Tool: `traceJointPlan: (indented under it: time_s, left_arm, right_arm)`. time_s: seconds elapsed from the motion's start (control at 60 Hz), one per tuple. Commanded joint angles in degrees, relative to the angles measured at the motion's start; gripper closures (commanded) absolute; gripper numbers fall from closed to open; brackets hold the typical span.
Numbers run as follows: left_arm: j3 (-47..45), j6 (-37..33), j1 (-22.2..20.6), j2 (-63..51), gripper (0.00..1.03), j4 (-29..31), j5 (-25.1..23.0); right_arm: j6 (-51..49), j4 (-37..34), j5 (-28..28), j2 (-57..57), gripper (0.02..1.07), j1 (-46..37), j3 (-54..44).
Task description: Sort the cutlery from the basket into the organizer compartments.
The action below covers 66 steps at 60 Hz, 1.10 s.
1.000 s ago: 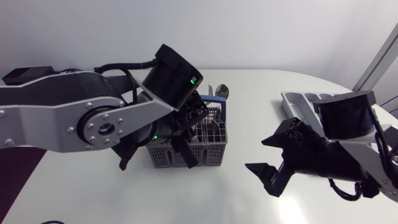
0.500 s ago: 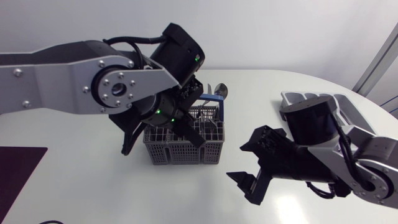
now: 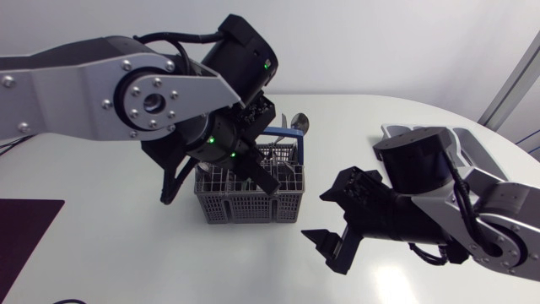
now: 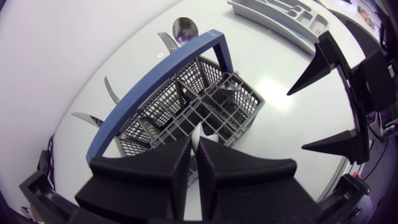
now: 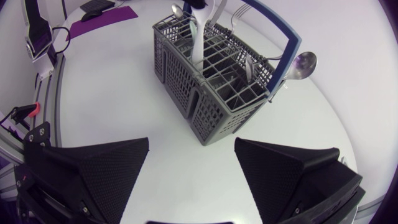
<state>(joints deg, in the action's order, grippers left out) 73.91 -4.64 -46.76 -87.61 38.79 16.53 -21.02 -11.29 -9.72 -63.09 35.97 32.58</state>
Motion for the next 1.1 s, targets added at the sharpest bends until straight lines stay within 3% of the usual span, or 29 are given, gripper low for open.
traceJointPlan:
  time_s: [0.0,0.667,0.883,1.083]
  left_arm:
    - [3.00,0.87,0.18,2.27,0.95,0.94,-0.01]
    - [6.16,0.60,-1.49,9.30,0.95,3.84,-0.10]
    - [4.05,2.97,-0.35,8.51,0.95,1.73,-9.15]
    - [2.91,5.96,1.24,6.14,0.95,-2.75,-17.59]
  right_arm:
    - [0.54,0.83,0.66,-0.89,0.08,0.51,0.64]
    - [1.59,0.57,1.28,2.36,0.08,0.95,1.00]
    - [3.09,-0.14,1.63,8.86,0.08,2.00,2.05]
    - [4.49,2.41,6.55,11.85,0.12,4.11,2.14]
